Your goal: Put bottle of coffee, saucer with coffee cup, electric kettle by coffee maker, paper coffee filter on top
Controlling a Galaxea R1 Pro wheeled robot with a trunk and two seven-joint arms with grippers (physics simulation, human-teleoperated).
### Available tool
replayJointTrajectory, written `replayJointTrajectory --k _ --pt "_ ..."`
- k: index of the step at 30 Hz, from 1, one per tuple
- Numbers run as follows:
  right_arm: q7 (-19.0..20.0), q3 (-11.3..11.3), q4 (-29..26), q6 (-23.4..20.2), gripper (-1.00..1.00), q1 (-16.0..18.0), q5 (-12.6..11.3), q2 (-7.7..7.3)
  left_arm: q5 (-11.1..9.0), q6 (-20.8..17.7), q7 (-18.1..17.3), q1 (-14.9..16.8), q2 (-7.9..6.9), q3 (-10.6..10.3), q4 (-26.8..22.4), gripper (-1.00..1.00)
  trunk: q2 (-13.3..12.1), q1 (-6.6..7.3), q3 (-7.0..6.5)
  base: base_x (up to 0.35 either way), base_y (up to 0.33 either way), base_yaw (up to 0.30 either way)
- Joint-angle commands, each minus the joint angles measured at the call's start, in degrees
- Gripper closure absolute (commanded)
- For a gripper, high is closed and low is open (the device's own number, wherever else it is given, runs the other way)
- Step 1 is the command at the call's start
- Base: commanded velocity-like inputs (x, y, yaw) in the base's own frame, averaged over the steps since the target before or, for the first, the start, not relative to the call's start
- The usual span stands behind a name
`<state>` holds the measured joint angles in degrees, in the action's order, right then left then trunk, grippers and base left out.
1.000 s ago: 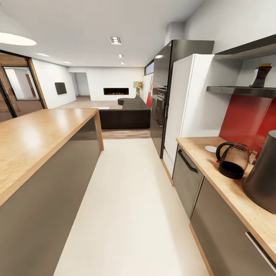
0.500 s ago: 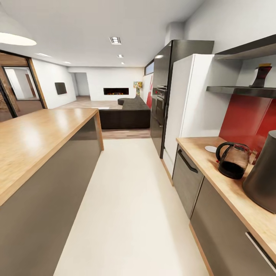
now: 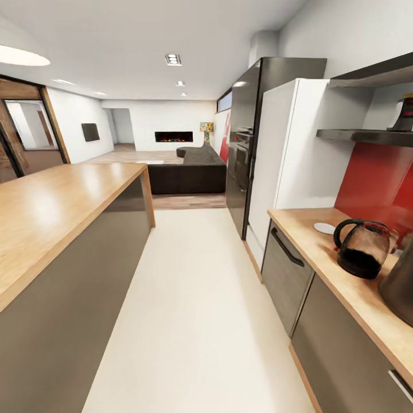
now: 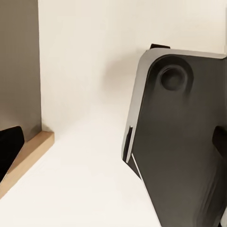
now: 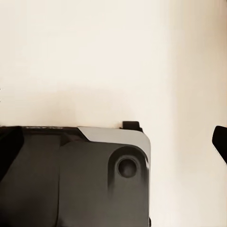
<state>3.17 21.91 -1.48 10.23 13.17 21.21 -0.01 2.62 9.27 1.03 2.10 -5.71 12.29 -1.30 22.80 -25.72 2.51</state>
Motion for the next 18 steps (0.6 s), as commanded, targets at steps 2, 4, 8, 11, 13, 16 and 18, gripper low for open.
replayJointTrajectory --k 2,4,8,11,13,16,18 --pt "0.2 0.5 0.0 0.2 -1.0 0.0 0.3 0.01 0.3 0.2 0.1 0.1 0.0 0.2 0.1 -1.0 0.1 -0.06 0.13 0.331 0.004 0.0" --pt "0.2 0.5 -0.1 0.2 -1.0 0.0 0.3 0.06 0.3 0.2 0.1 0.1 0.0 0.2 -0.3 -1.0 0.1 -0.06 0.13 0.332 0.002 0.0" --pt "0.3 0.5 -0.1 0.2 -1.0 0.0 0.3 0.09 0.3 0.2 0.1 0.1 -0.05 0.2 -3.7 -1.0 0.1 -0.06 0.13 0.333 0.014 0.0" --pt "0.3 0.5 -0.2 0.2 -1.0 0.0 0.2 0.14 0.4 0.2 0.1 0.1 -0.37 0.0 -8.6 -1.0 0.1 -0.06 0.13 0.333 0.069 0.0" --pt "0.3 0.5 -0.2 0.3 -1.0 0.0 0.2 0.17 0.4 0.2 0.1 0.2 -0.57 0.0 -12.1 -1.0 0.1 -0.06 0.13 0.333 0.058 0.0" --pt "0.3 0.5 -0.2 0.3 -1.0 0.0 0.1 0.18 0.4 0.2 0.2 0.8 -0.73 0.0 -15.5 -1.0 0.1 -0.06 0.13 0.334 0.021 0.0" --pt "0.3 0.5 -0.2 0.3 -1.0 0.0 0.1 0.17 0.4 0.2 0.3 1.9 -0.74 0.0 -16.2 -1.0 0.1 -0.06 0.13 0.334 0.007 0.0"
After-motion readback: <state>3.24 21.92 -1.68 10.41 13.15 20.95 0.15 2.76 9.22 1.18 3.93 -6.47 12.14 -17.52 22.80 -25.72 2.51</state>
